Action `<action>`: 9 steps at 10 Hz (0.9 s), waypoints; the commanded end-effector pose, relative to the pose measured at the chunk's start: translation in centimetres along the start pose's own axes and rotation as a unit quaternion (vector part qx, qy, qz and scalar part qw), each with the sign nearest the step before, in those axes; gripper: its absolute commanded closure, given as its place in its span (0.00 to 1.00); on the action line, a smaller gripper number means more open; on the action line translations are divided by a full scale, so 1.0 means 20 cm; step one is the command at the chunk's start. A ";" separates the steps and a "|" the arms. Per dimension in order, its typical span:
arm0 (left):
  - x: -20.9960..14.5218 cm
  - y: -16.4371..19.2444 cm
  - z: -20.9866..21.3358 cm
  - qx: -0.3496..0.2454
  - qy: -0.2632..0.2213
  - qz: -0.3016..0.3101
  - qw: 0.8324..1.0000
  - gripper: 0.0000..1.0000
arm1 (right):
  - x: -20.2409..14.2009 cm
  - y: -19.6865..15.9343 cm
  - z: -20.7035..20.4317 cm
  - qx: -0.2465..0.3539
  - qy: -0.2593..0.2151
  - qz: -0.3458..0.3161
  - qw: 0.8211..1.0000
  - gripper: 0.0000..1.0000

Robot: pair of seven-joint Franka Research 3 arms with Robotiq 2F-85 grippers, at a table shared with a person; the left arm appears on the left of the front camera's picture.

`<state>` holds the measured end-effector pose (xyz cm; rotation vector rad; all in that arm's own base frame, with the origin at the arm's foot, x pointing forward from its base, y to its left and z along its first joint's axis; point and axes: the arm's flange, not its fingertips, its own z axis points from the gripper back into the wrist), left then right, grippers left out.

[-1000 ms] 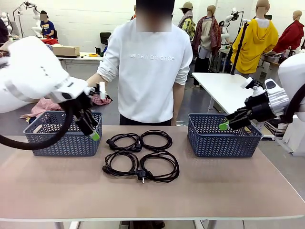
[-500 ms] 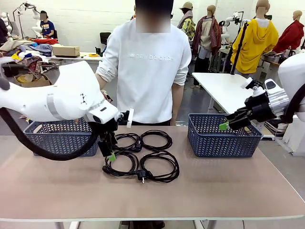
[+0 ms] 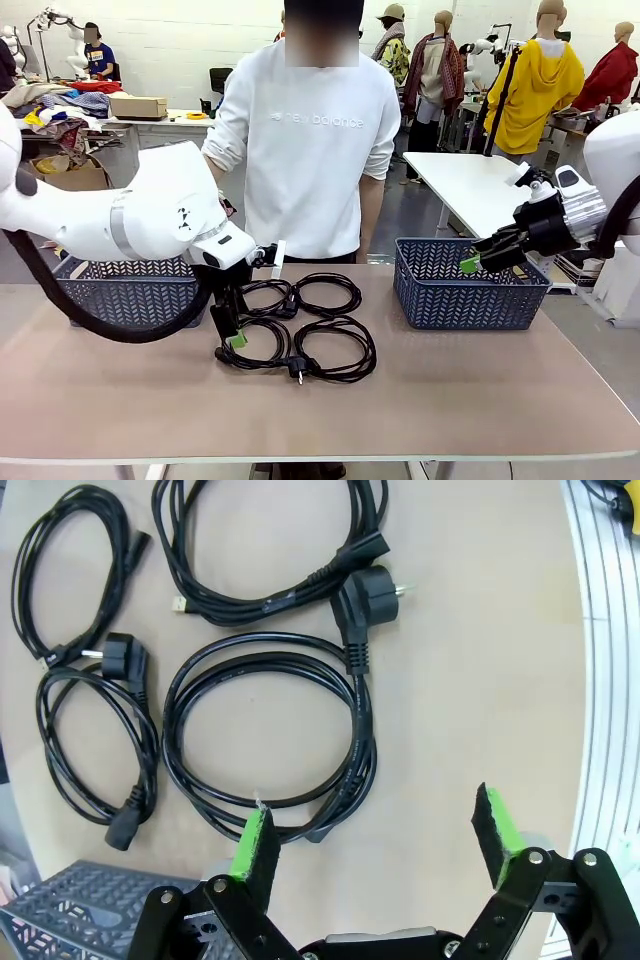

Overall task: Organize the cables according to human instructions.
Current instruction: Pick up a bundle of cables and place it in the basket indicated by the human.

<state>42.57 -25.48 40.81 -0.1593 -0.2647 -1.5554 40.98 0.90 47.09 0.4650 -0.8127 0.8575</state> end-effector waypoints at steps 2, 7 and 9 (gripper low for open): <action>0.00 0.00 0.02 0.003 -0.002 -0.005 1.000 0.00 | 0.01 -0.02 -0.01 0.001 -0.016 0.011 1.000 0.00; 0.07 0.00 -0.04 0.001 0.039 0.004 0.999 0.00 | 0.01 -0.02 -0.01 0.001 -0.016 0.011 1.000 0.00; 0.12 0.00 -0.11 -0.023 0.064 0.010 0.998 0.00 | 0.01 -0.02 -0.01 0.001 -0.016 0.011 1.000 0.00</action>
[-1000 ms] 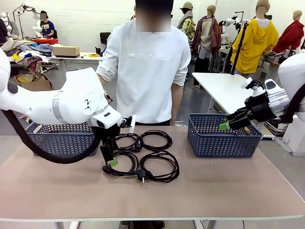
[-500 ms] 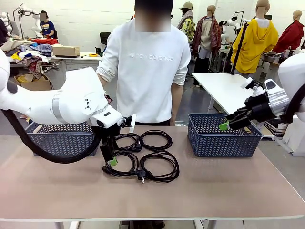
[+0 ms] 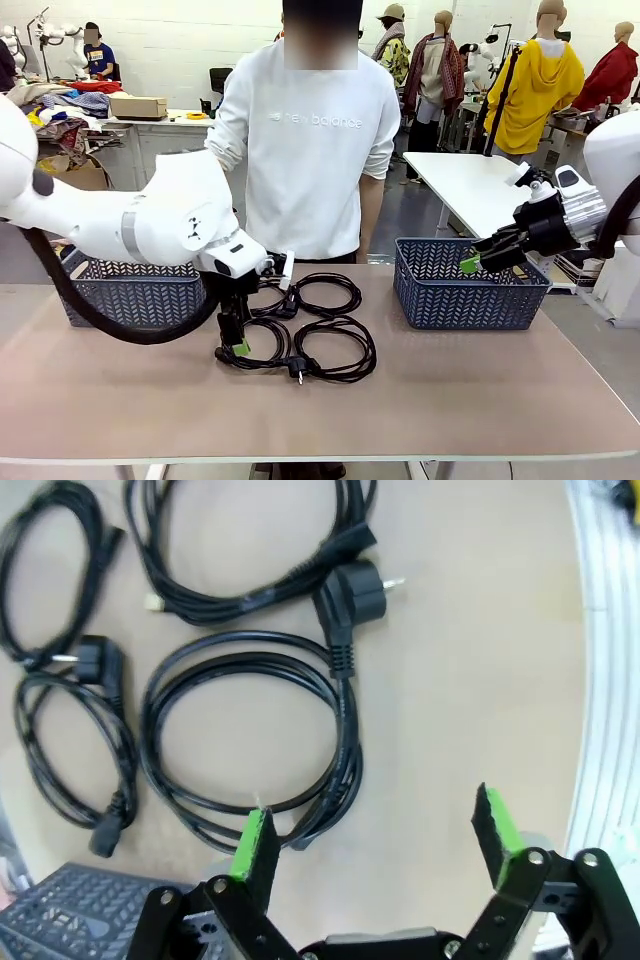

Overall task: Organize the cables according to human instructions.
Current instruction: Pick up a bundle of cables and place it in the basket indicated by the human.

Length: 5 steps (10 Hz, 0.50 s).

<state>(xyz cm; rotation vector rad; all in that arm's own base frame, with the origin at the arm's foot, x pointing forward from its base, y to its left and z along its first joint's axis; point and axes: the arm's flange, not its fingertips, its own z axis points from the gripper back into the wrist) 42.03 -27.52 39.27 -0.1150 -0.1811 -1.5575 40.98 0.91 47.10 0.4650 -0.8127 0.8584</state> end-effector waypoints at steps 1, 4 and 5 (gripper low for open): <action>0.06 0.03 -0.04 -0.018 0.029 0.011 0.999 0.00 | 0.01 -0.02 -0.01 0.001 -0.016 0.010 1.000 0.00; 0.09 0.03 -0.15 -0.018 0.043 0.013 0.999 0.00 | 0.01 -0.02 -0.01 0.001 -0.016 0.010 1.000 0.00; 0.10 0.05 -0.19 -0.015 0.046 0.013 0.999 0.00 | 0.01 -0.02 -0.01 0.001 -0.016 0.010 1.000 0.00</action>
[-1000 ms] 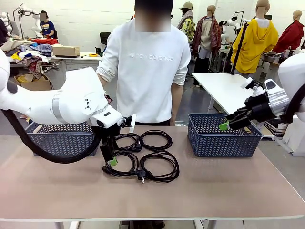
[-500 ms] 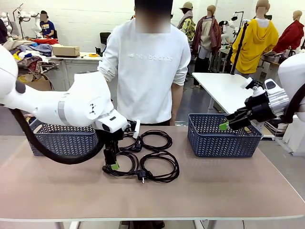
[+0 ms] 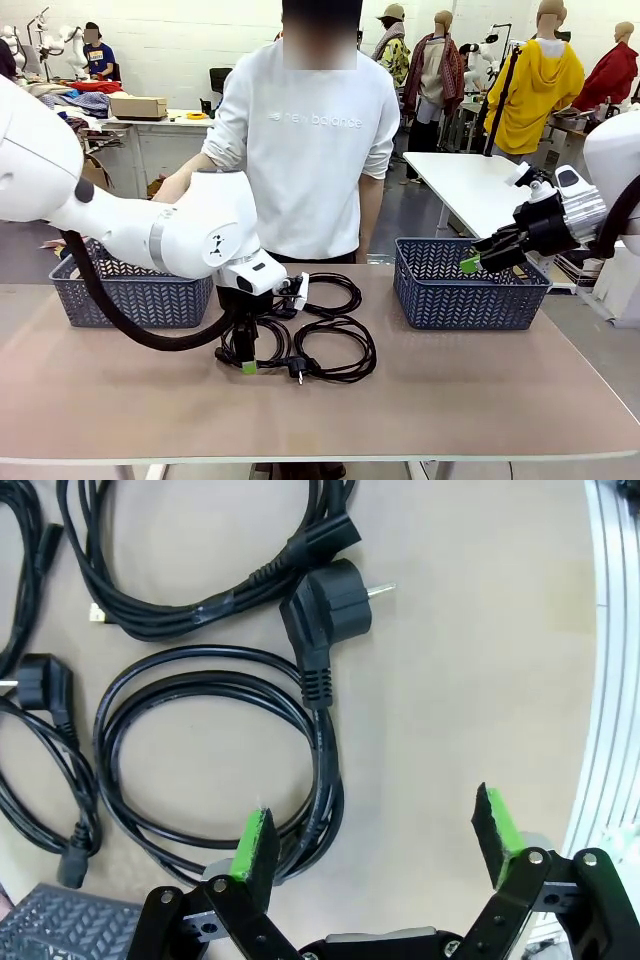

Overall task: Organize the cables according to human instructions.
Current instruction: Pick up a bundle of cables and place it in the basket indicated by the human.

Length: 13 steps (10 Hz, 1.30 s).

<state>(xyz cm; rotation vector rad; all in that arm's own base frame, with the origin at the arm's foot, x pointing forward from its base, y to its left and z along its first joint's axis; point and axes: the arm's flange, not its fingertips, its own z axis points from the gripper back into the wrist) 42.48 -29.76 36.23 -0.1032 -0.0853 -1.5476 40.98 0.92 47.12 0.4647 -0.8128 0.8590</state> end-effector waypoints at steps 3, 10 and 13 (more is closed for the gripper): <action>0.02 0.06 -0.08 0.015 0.017 0.008 1.000 0.00 | 0.01 -0.02 -0.01 0.001 -0.016 0.010 1.000 0.00; 0.03 0.09 -0.18 0.031 0.028 0.005 0.999 0.00 | 0.01 -0.02 -0.01 0.001 -0.016 0.010 1.000 0.00; 0.03 0.09 -0.21 0.028 0.033 0.004 0.999 0.18 | 0.01 -0.02 -0.01 0.001 -0.016 0.010 1.000 0.00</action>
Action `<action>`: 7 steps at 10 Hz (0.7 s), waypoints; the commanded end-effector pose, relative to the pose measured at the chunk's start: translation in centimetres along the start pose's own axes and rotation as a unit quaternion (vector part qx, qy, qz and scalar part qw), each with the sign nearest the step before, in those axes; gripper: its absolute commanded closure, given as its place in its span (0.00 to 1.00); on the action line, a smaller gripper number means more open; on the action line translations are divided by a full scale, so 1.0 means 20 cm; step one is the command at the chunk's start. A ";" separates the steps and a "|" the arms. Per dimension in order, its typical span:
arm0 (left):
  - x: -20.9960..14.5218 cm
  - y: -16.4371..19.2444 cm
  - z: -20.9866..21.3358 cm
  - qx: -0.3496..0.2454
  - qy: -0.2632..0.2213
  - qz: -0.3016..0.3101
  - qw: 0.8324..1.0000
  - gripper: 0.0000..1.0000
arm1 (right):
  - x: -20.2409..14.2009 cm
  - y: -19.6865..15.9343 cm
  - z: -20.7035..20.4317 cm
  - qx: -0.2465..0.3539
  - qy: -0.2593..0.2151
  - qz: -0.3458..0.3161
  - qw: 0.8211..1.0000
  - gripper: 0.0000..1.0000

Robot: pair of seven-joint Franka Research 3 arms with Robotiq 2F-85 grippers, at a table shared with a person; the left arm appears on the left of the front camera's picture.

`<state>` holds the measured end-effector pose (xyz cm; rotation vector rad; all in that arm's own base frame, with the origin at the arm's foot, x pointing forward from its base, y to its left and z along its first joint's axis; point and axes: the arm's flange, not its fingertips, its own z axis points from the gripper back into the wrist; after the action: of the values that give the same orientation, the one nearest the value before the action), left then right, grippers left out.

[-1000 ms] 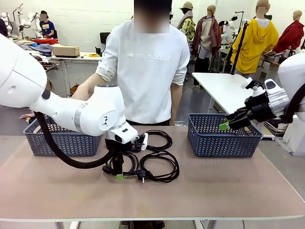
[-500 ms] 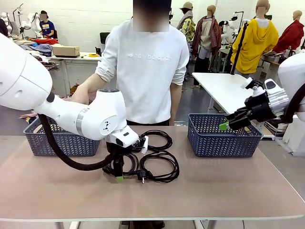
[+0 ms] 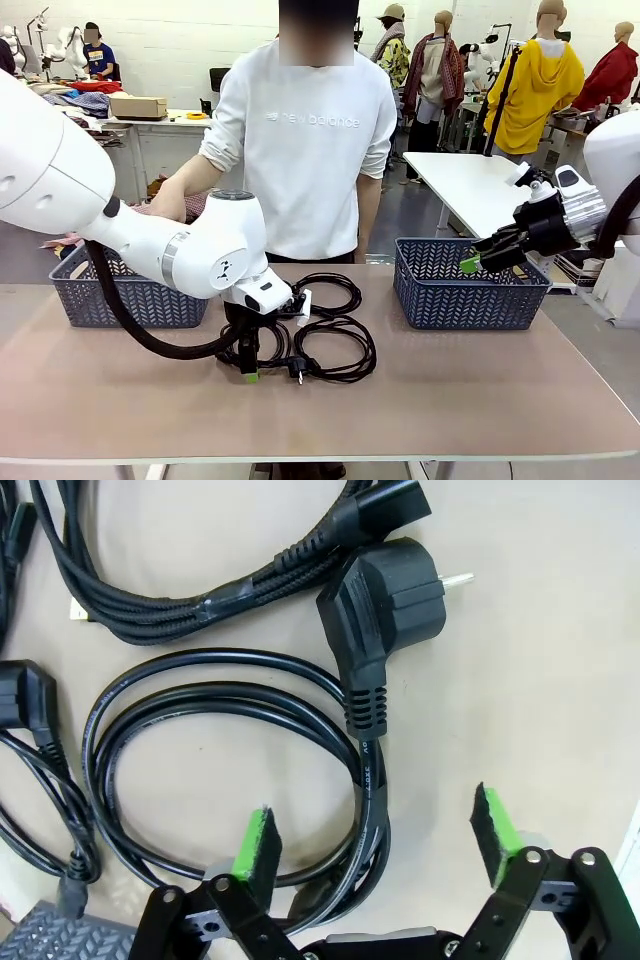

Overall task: Organize the cables according to human instructions.
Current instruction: Pick up a bundle of cables and place it in the basket indicated by the human.

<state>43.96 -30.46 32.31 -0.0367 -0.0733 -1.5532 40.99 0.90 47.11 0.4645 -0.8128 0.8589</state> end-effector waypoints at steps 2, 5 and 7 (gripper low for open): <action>0.02 0.02 0.00 0.012 0.010 0.006 1.000 0.38 | 0.01 -0.02 -0.01 0.001 -0.016 0.010 1.000 0.00; 0.02 0.02 0.00 0.010 0.008 0.005 1.000 0.59 | 0.01 -0.02 -0.01 0.001 -0.016 0.010 1.000 0.00; 0.02 0.02 0.00 0.010 0.011 0.006 1.000 0.79 | 0.01 -0.02 -0.01 0.001 -0.016 0.010 1.000 0.00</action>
<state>44.24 -30.72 32.29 -0.0348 -0.0753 -1.5543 40.99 0.89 47.11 0.4645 -0.8128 0.8590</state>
